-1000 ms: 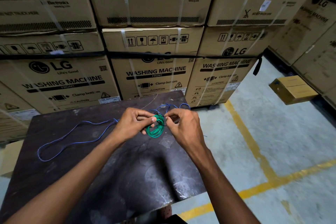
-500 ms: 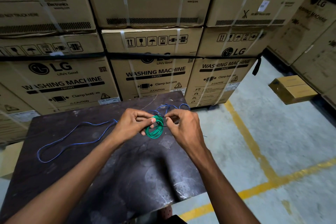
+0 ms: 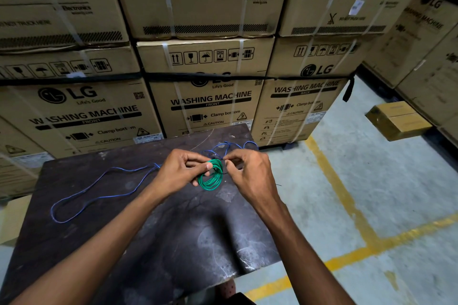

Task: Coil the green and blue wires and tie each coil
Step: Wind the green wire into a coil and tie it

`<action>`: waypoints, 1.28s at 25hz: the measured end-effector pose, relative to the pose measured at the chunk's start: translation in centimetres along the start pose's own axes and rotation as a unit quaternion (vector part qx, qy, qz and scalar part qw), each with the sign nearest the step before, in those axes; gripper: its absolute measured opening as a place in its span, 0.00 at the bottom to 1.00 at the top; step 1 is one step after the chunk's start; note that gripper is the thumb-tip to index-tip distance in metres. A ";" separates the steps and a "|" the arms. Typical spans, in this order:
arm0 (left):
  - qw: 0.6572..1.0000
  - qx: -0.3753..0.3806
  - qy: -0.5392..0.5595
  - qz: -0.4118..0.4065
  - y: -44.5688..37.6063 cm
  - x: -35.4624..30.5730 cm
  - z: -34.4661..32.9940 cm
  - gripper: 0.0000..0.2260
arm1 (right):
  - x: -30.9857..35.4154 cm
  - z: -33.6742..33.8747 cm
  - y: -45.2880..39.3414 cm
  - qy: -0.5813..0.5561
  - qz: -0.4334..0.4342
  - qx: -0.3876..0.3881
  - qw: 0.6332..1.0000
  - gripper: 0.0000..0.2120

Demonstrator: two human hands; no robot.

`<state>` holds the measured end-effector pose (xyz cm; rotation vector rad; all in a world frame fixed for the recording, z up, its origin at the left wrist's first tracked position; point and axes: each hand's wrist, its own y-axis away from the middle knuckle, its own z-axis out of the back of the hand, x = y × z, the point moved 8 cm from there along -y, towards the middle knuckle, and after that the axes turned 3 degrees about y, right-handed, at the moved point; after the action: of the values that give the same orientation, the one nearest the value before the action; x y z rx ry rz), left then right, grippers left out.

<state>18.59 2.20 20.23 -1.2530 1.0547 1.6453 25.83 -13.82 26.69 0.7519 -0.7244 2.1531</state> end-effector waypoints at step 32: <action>0.993 0.062 -0.086 -0.059 1.7 -0.9 -1.4 0.07 | -4.9 -5.3 -0.5 -0.275 -0.215 0.203 0.915 0.09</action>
<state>17.64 0.27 21.11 -1.0524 0.9446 1.5428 27.49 -12.08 19.86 1.6178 -0.3213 1.6974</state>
